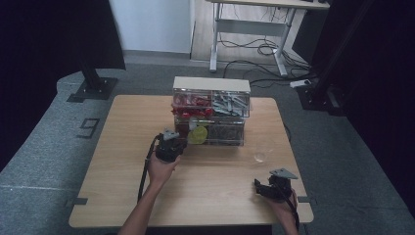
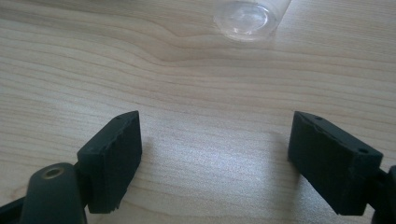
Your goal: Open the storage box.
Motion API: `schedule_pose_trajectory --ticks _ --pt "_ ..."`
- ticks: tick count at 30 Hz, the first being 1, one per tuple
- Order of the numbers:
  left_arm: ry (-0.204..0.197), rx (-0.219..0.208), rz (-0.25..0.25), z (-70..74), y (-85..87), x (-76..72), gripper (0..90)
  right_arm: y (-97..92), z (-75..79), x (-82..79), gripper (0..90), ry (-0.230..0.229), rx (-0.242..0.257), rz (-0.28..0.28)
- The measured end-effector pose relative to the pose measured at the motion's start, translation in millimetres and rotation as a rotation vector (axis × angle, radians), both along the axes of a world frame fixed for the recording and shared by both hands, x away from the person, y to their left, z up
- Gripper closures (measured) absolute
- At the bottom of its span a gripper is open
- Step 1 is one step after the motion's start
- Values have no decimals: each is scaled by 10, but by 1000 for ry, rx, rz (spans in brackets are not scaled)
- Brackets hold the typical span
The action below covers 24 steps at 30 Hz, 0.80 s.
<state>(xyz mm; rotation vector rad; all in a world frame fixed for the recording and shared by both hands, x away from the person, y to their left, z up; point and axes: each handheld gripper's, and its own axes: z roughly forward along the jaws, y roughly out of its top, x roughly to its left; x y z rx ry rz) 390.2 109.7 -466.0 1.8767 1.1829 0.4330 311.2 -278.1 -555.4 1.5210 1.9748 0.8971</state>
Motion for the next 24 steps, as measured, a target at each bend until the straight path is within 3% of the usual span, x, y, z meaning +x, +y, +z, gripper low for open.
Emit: schedule_pose_trajectory --ticks 9,15,24 --pt "-13 -7 0 116 19 12 900 0 0 0 178 0 0 0" --pt "-12 -40 9 168 42 42 900 2 0 0 178 0 0 -2" --pt "-36 -42 19 297 49 70 900 0 -1 1 178 -1 -1 0"
